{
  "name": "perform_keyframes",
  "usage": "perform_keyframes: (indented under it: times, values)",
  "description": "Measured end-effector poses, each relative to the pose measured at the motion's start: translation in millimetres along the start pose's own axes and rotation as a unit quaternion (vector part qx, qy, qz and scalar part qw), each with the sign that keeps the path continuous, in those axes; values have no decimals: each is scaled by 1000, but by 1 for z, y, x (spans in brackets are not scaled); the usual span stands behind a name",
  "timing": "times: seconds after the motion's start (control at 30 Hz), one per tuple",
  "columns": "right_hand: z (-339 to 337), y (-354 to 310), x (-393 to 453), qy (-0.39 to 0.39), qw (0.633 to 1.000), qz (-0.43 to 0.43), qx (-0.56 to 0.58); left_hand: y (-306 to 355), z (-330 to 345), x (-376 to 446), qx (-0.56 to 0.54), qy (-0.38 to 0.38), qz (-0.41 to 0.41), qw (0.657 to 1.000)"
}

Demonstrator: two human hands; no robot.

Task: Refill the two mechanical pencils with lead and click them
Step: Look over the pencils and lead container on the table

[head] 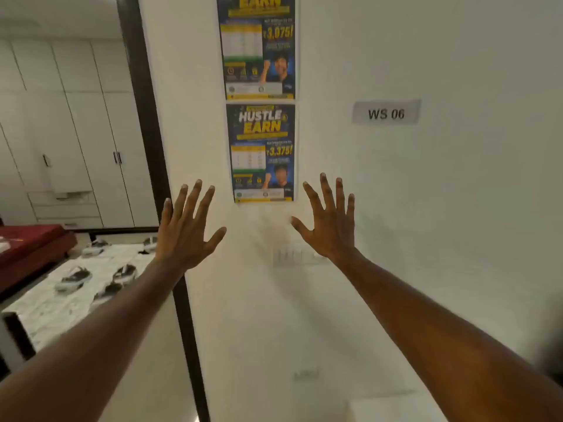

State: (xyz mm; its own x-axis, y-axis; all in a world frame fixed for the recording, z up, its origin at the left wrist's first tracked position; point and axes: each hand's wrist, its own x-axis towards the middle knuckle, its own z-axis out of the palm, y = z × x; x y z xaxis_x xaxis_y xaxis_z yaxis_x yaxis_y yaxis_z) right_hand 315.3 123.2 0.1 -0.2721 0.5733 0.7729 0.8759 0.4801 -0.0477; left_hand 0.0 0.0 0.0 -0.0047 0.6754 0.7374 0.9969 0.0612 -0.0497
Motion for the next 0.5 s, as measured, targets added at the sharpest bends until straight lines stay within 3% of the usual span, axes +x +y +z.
perform_keyframes:
  times: [0.27,0.5]
  values:
    - [64,6,-156,-161,986,30,-17,32,93,-120,-15,-140,-36,989]
    - [86,12,-290,-295,953,66,-36,66,141,-233,-51,-247,-44,967]
